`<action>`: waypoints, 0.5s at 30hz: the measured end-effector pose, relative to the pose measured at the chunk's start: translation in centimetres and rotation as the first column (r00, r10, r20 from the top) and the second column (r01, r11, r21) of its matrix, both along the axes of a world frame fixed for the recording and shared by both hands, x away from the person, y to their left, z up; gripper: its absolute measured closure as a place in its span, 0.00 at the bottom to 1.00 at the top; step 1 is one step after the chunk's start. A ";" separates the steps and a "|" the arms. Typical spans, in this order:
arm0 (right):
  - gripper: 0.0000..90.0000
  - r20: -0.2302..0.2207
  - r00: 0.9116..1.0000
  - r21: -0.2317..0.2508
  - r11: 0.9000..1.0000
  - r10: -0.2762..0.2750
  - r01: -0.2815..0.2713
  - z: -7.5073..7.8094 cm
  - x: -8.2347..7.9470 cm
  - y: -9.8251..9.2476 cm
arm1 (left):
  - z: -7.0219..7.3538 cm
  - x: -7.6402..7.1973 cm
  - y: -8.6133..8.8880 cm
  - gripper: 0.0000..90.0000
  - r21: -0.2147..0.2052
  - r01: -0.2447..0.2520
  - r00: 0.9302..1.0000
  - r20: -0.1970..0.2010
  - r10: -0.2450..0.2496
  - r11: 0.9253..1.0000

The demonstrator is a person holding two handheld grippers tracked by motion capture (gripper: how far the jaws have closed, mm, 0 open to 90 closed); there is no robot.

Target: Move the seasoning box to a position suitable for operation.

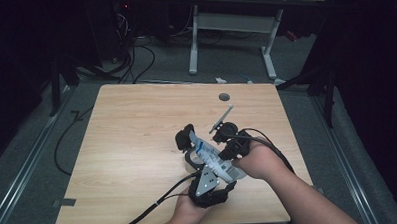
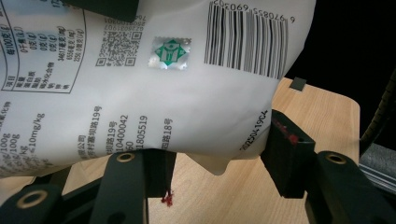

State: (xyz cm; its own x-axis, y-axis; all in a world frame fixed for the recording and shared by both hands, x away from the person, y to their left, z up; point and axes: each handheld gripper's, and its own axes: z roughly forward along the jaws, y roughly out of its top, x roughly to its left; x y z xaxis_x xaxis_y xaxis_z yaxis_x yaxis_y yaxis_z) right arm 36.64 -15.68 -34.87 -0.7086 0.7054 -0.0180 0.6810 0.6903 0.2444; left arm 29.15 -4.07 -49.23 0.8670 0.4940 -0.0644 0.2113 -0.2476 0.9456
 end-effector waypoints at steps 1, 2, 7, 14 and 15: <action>1.00 0.002 1.000 -0.001 1.000 0.001 -0.001 0.0 0.0 0.0 | 0.0 0.0 0.0 0.55 -0.001 0.000 1.000 0.000 0.000 1.000; 1.00 0.003 1.000 -0.003 1.000 0.009 -0.009 0.0 0.1 0.0 | 0.0 0.0 0.0 0.55 -0.002 0.000 1.000 0.000 0.000 1.000; 1.00 0.002 1.000 -0.005 1.000 0.009 -0.009 0.1 0.1 0.1 | 0.1 0.1 0.1 0.55 -0.001 0.000 1.000 -0.001 0.000 1.000; 1.00 -0.003 1.000 0.003 1.000 0.018 -0.018 0.2 0.3 0.1 | 0.1 0.1 0.1 0.55 -0.006 -0.003 1.000 -0.004 0.003 1.000; 1.00 -0.003 1.000 0.004 1.000 0.017 -0.017 0.2 0.3 0.1 | 0.2 0.2 0.1 0.55 -0.008 -0.003 1.000 -0.005 0.003 1.000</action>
State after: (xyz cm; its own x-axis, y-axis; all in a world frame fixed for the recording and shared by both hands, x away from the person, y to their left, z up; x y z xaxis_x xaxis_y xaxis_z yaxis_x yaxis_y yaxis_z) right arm 36.95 -15.62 -34.69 -0.7206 0.6932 -0.0131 0.6699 0.7010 0.2447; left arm 29.31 -3.96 -49.06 0.8652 0.4961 -0.0728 0.2171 -0.2397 0.9463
